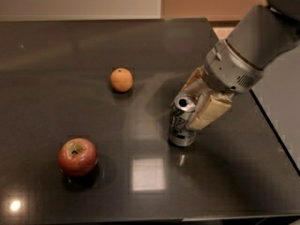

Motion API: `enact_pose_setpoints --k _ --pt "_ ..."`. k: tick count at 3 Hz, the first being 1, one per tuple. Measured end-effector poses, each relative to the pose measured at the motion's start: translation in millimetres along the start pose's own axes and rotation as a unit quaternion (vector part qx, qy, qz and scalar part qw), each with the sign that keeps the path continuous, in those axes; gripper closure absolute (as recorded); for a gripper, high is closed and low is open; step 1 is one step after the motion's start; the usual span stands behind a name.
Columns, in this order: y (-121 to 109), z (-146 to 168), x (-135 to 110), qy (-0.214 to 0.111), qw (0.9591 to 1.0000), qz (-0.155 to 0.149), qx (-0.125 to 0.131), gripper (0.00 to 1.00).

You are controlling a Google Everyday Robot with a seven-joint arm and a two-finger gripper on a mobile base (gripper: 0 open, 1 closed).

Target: Move 7up can near orange

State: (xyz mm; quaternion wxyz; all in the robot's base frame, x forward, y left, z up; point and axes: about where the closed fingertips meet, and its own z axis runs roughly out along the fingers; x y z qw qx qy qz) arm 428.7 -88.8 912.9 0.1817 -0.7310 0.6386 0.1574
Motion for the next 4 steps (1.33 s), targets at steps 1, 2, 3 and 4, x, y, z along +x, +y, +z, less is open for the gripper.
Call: enact_pose_setpoints --k 1,2,3,4 --pt "-8.1 -13.6 -10.9 0.002 0.9999 0.002 0.014 0.87" --pt "-33.5 -26.7 -21.3 0.002 0.9995 0.012 0.03 1.0" --pt "-70.3 -33.6 -31.3 -0.009 0.9987 0.031 0.038 1.0" --pt "-111.3 -31.3 -42.3 -0.018 0.9978 0.046 0.044 1.0"
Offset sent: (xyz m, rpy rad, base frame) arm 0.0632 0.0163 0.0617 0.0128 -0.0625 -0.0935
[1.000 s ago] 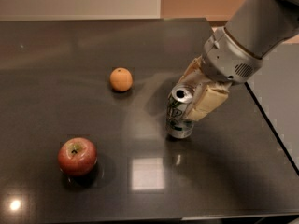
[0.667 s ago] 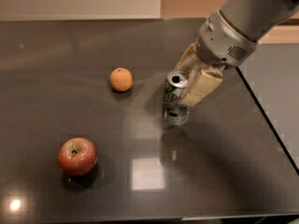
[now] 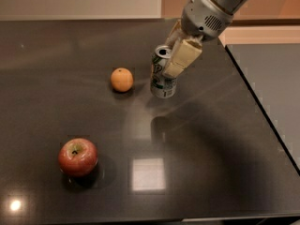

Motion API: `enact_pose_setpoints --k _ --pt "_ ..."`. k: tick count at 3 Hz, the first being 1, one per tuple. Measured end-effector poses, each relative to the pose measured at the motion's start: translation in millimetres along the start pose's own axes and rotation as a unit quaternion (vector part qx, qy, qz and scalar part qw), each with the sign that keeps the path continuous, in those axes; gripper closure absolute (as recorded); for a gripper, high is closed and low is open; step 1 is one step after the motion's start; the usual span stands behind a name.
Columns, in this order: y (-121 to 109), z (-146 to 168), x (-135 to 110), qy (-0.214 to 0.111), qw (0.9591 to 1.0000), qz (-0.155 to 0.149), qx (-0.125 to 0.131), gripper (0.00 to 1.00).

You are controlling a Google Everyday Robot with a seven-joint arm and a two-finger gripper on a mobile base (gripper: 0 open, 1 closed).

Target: Move 7up can near orange

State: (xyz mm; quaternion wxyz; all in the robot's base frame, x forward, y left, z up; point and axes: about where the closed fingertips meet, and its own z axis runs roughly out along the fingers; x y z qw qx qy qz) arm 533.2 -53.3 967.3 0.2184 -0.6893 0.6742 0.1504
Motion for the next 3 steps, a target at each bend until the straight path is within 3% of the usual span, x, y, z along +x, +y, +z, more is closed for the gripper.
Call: enact_pose_setpoints --k 2,3 --pt "-61.3 19.4 -3.8 -0.014 0.9991 0.039 0.007 1.0" --pt "-77.1 30.9 6.9 -0.012 0.9984 0.056 0.005 1.0"
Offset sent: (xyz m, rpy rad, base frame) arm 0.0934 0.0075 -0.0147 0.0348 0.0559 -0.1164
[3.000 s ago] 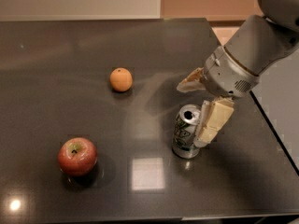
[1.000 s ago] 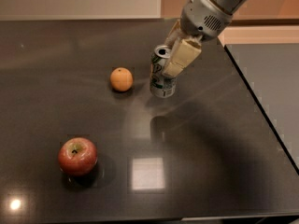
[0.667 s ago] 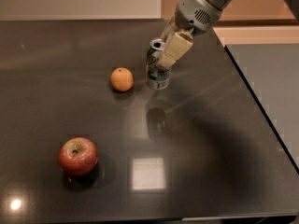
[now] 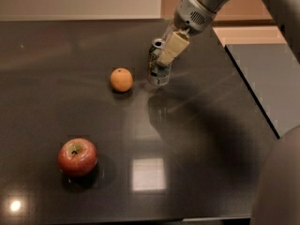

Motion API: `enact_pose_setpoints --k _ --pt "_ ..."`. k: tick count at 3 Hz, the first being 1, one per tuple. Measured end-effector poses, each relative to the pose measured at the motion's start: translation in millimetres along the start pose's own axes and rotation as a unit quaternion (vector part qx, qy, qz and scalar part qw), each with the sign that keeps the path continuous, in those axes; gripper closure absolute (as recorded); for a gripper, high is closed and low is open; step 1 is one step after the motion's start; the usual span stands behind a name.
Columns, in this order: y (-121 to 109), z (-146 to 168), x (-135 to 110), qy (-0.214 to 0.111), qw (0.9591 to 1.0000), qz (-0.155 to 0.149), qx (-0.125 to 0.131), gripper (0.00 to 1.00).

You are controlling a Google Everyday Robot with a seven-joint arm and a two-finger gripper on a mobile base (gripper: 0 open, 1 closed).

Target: Move 7up can near orange

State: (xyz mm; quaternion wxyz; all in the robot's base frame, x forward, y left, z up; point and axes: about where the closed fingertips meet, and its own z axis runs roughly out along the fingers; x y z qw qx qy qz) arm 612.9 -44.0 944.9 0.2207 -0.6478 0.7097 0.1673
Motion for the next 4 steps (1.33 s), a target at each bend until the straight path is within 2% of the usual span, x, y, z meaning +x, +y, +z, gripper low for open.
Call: enact_pose_setpoints --k 1,2,4 --pt "-6.9 12.2 1.2 -0.001 1.0 0.0 -0.006 1.0" --pt "-8.1 19.0 -2.4 -0.001 1.0 -0.004 -0.006 0.83" --pt "-8.7 31.2 -2.1 0.009 0.9998 -0.009 -0.012 0.36"
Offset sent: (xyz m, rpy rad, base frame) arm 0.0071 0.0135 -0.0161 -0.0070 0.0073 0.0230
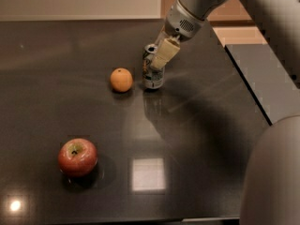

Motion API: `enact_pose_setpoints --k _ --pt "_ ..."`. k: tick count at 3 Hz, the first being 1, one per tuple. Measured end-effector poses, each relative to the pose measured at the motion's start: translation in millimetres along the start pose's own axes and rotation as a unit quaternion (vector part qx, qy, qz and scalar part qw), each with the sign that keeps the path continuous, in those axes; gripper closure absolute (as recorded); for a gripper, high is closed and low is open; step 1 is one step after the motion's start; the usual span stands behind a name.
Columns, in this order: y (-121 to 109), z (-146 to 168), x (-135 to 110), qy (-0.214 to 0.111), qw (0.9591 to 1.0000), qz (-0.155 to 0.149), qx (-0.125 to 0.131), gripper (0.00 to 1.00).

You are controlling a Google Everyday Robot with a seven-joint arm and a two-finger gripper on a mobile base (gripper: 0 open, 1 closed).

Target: Move 7up can near orange

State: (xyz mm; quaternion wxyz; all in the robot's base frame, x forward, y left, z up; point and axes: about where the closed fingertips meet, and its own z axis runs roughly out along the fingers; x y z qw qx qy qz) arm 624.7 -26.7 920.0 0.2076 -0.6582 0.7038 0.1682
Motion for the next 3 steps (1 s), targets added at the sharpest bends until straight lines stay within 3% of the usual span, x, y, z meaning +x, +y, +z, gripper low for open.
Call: enact_pose_setpoints --k 1,2,3 --pt "-1.6 2.5 -1.5 -0.002 1.0 0.0 0.001 0.13" --pt "-3.0 5.1 -2.8 -0.003 1.0 -0.001 0.002 0.0" --pt "-3.0 5.2 -2.8 -0.003 1.0 -0.001 0.002 0.0"
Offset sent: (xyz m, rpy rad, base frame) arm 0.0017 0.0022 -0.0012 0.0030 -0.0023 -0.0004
